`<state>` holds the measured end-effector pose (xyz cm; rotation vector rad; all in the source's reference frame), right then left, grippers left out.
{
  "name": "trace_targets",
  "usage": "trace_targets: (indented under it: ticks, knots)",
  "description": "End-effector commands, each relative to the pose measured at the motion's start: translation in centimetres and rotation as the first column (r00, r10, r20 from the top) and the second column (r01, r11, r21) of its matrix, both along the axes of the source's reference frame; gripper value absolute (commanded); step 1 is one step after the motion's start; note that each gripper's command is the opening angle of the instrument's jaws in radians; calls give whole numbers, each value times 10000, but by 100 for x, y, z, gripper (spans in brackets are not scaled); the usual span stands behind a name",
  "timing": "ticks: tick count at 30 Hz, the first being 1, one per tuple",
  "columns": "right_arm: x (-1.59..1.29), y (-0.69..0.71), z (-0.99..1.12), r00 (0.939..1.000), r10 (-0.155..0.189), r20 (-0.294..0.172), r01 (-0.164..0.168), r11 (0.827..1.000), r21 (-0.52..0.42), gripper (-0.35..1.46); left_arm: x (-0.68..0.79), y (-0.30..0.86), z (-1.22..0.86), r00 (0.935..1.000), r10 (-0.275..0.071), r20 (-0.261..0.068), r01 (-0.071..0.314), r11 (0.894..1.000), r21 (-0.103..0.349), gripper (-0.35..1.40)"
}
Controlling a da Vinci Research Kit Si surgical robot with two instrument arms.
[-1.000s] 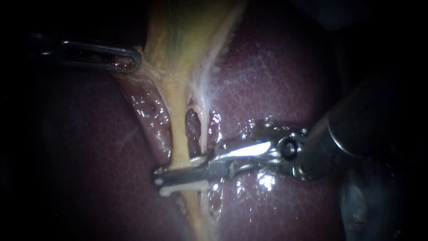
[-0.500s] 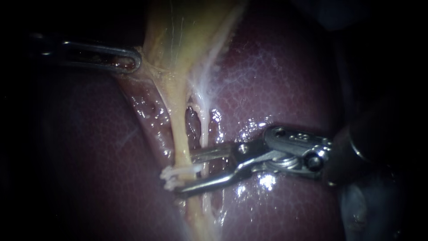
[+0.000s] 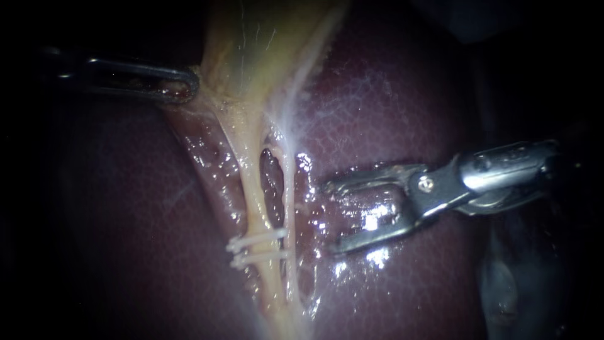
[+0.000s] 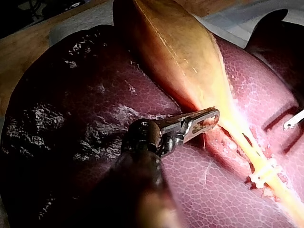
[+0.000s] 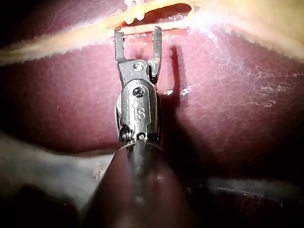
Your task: Going back second clip left tube
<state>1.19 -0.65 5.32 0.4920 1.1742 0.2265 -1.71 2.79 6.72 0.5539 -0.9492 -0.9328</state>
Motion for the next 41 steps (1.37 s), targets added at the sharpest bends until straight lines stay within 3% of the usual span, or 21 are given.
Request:
trace_targets:
  ticks: [1, 6, 13, 24, 41]
  knots:
    - [-3, 1, -1, 10000, 59, 50, -58, 10000, -54, 49, 0, 0, 0, 10000, 2, 5, -2, 10000, 2, -35]
    - [-16, 0, -5, 9984, 446, 357, -437, 9987, -250, 50, -1, -1, 1, 10000, -3, 0, 3, 10000, -4, -35]
    - [-24, -3, -9, 9956, 729, 586, -702, 9964, -471, 50, -6, -5, 7, 10000, -32, -32, 31, 10000, -52, -35]
    - [-26, -7, -11, 9953, 580, 772, -542, 9973, -499, 50, -46, -31, 51, 9997, 263, 2, -263, 9996, -69, -35]
    - [-24, -9, -10, 9965, 411, 729, -379, 9983, -444, 50, -43, -28, 50, 9996, 296, 30, -296, 9996, -50, -35]
